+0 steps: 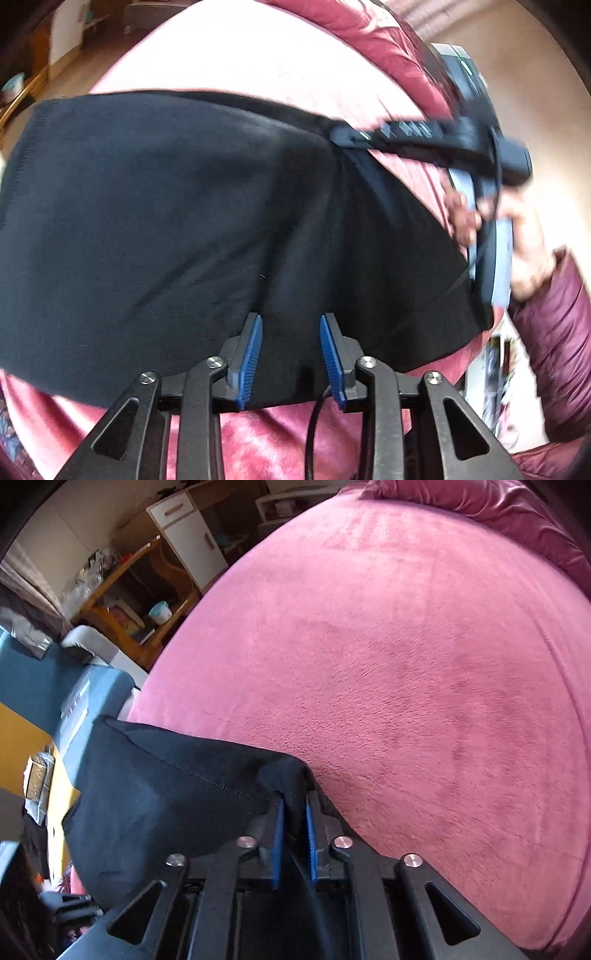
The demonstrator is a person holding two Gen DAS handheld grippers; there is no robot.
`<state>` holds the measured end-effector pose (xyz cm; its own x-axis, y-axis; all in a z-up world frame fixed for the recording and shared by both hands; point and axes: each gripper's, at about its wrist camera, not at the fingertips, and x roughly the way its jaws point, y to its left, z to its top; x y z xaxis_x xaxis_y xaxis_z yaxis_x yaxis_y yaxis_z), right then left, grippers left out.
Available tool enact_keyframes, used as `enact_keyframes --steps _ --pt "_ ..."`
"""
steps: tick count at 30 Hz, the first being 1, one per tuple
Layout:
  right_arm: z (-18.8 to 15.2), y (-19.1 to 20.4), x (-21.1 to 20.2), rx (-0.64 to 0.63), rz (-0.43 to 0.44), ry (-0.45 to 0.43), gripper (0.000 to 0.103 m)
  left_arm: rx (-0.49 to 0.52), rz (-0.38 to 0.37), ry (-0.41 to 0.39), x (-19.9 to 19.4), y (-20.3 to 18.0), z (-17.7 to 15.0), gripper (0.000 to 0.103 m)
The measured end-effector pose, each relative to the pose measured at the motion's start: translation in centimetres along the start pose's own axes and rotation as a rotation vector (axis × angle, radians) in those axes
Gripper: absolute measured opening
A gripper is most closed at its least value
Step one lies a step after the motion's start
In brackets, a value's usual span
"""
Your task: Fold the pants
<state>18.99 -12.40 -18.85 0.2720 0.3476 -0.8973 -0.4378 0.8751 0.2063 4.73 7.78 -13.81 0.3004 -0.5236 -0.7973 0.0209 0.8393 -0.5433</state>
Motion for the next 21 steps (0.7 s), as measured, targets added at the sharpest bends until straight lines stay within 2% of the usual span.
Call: enact_keyframes --steps 2,4,7,12,14,16,21 --pt "-0.8 -0.4 -1.9 0.044 0.012 -0.044 0.036 -0.047 -0.002 -0.046 -1.9 1.7 0.2 0.039" --pt "-1.6 -0.4 -3.8 0.066 0.031 -0.082 0.036 -0.113 0.013 -0.103 -4.8 3.9 0.4 0.041" --pt "-4.2 0.1 -6.4 0.083 0.056 -0.12 0.036 -0.237 0.073 -0.187 -9.5 8.0 0.6 0.042" --pt "-9.5 3.3 -7.8 0.041 0.083 -0.112 0.039 -0.535 0.145 -0.251 -14.8 17.2 -2.1 0.04" --pt "-12.2 4.8 -7.6 0.016 0.102 -0.089 0.039 -0.615 0.14 -0.245 -15.2 19.3 -3.2 0.04" --pt "-13.9 5.9 -6.9 -0.002 0.106 -0.064 0.039 -0.658 0.099 -0.242 -15.2 20.4 -4.0 0.04" --pt "-18.0 7.2 -5.2 0.007 0.104 -0.014 0.039 -0.681 0.07 -0.199 -12.1 18.9 -3.5 0.04"
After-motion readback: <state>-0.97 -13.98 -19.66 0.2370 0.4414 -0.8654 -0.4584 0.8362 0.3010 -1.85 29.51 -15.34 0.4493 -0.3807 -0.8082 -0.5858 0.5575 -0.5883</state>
